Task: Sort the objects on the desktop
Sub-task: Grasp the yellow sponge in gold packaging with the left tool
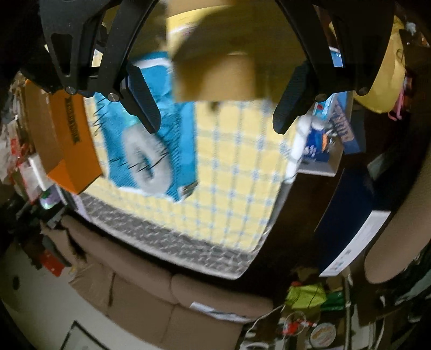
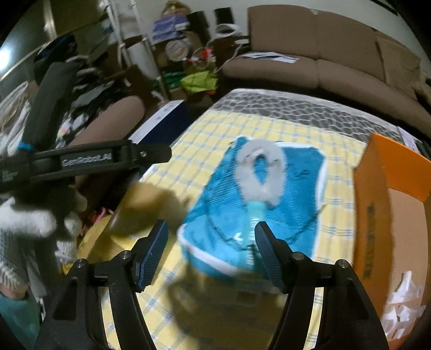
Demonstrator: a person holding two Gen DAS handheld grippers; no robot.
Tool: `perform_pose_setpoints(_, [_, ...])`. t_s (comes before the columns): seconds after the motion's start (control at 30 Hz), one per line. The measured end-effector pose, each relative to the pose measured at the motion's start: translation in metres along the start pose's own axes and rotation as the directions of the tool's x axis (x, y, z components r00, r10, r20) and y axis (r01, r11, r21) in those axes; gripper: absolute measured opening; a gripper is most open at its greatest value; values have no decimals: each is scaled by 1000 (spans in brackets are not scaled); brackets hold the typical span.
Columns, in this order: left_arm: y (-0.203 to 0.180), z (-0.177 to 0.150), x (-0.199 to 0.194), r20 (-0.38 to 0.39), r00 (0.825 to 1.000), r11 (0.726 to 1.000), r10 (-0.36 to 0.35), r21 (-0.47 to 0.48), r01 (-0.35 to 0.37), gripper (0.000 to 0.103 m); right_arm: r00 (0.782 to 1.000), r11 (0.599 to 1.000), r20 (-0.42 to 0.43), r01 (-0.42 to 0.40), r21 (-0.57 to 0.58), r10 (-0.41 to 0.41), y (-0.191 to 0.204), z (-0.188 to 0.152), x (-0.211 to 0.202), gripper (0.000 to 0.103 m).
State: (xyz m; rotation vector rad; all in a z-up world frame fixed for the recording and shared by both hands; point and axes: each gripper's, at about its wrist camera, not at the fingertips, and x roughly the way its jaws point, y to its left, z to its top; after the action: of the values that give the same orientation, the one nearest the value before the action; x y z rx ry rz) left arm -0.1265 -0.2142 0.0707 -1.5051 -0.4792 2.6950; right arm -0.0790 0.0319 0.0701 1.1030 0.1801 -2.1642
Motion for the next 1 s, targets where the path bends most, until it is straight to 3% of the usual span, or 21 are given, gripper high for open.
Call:
perform_pose_setpoints(0.2, [4,-8,8,-67,997,999,-27,22,29,85,997,998,-48,-56,-3,56,12,-4,17,68])
perform_pose_setpoints(0.4, [-15,-22,8,-118,993,993,-8,117,22,87,996,999,-82,26,21,-25,-3,-10,19,68])
perform_pose_setpoints(0.67, [-42,-49,35,-176,970,944,167,311,-106,88,984,987,-132,133,91,-121,-41,-18,22,69])
perform_pose_setpoints(0.77, [-43,-52,45,-182,965,936,190,330,-122,88,984,987,-125,140,81,-129,-40,-17,20,69])
perform_pose_setpoints(0.87, [-40,-48,43,-168,969,939,182,321,-120,77,982,985,-90,170,43,-165,-34,-13,14,69])
perform_pose_setpoints(1.0, [-31,-39,31,-127,977,948,171,291,-129,76,984,985,-27,174,4,-173,-26,-5,7,69])
